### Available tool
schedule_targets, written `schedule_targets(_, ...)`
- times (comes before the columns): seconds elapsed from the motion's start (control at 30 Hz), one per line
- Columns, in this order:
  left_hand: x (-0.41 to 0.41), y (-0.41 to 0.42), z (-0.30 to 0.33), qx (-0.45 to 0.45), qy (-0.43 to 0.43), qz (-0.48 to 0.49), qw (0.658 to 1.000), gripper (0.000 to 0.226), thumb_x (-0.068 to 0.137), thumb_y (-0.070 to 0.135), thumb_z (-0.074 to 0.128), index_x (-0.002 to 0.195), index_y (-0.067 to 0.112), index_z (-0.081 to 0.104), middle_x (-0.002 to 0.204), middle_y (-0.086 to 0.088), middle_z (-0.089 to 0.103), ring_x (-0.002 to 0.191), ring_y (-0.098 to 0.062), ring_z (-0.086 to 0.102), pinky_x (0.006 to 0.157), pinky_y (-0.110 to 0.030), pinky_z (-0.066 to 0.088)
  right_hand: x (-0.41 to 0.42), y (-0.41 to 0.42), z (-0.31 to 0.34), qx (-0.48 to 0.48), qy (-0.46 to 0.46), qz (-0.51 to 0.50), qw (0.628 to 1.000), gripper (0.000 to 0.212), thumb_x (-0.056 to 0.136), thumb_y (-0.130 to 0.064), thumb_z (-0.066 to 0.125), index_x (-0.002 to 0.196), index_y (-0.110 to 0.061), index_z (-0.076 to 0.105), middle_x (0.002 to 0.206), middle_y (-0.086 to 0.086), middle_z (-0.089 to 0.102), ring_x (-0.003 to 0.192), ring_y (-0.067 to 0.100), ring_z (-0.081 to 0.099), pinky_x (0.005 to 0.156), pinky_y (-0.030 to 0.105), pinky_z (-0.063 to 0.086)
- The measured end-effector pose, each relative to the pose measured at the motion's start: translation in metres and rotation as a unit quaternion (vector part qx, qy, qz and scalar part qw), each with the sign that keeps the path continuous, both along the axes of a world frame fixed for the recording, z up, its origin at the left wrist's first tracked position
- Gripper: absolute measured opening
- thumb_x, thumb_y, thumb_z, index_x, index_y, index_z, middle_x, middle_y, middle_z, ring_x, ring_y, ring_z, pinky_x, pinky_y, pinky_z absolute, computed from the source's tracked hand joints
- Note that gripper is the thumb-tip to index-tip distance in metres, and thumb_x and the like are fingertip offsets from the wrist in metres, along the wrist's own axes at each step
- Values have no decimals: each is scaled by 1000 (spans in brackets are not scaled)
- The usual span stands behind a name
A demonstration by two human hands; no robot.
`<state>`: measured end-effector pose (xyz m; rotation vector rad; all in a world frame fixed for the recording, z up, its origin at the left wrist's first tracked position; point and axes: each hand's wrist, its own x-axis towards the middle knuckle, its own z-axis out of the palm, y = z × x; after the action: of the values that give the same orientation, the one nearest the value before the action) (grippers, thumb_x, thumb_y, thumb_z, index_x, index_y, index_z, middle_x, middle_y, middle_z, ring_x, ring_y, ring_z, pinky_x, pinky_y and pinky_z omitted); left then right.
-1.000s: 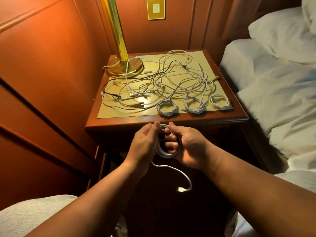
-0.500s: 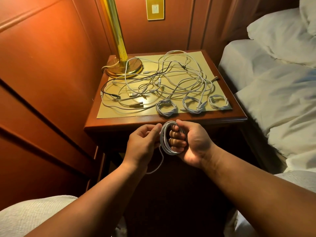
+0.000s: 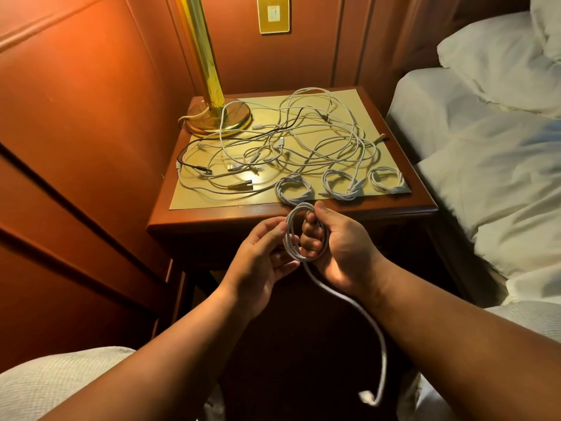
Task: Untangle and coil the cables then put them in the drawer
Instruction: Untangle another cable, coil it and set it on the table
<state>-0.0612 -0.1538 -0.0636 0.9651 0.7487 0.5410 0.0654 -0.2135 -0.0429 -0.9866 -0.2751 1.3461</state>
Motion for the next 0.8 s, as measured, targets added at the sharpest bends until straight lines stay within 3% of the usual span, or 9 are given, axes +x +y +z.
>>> schedule_targets(0.1, 1, 0, -1, 19, 13, 11, 1000, 23, 89, 28, 64, 111, 21, 64, 94, -5, 66, 87, -25, 68, 82, -43, 55, 0, 0, 1, -18, 19, 1, 1000, 37, 105, -37, 36, 78, -15, 50, 59, -3, 34, 49, 9, 31, 43, 21, 38)
schedule_targets(0.23, 2, 0, -5, 101, 63, 51, 992, 15, 95, 24, 63, 108, 20, 66, 91, -3, 74, 90, -25, 72, 83, -48, 59, 2, -1, -2, -7, 28, 19, 999, 39, 103, -38, 37, 77, -14, 53, 60, -2, 36, 52, 11, 35, 52, 23, 37)
schedule_targets(0.37, 2, -2, -4, 77, 80, 71, 991, 18, 96, 29, 60, 109, 18, 67, 96, -9, 74, 86, -23, 73, 69, -34, 58, -7, -2, -4, 45, 19, 35, 998, 30, 104, -27, 33, 87, -11, 53, 64, -1, 40, 57, 11, 39, 58, 24, 38)
schedule_targets(0.53, 3, -6, 0, 62, 90, 33, 993, 19, 99, 31, 56, 113, 27, 67, 99, -3, 75, 90, -19, 73, 78, -40, 59, -16, -6, -8, 78, -133, 27, 988, 25, 107, -23, 33, 97, -13, 54, 70, -6, 49, 64, 7, 46, 67, 25, 42)
schedule_targets(0.63, 4, -14, 2, 63, 122, -37, 990, 20, 101, 23, 52, 114, 28, 67, 98, -5, 74, 79, -16, 71, 73, -36, 58, -14, -7, -5, 63, -247, 14, 967, 21, 107, -21, 33, 102, -15, 52, 74, -6, 50, 65, 2, 51, 69, 22, 44)
schedule_targets(0.73, 4, -21, 0, 80, 158, -131, 975, 18, 100, 15, 54, 110, 18, 69, 97, -15, 74, 67, -17, 66, 56, -26, 50, -10, -5, -6, 58, -414, -21, 908, 16, 106, -15, 35, 104, -7, 49, 76, -1, 45, 62, 1, 43, 63, 17, 40)
schedule_targets(0.8, 3, -21, 1, 138, 188, -170, 958, 9, 95, 18, 63, 95, 18, 71, 91, -16, 74, 65, -21, 64, 57, -28, 45, -9, -3, -11, 57, -515, -6, 855, 11, 105, -12, 39, 102, -7, 48, 78, -2, 48, 63, 0, 45, 61, 15, 39)
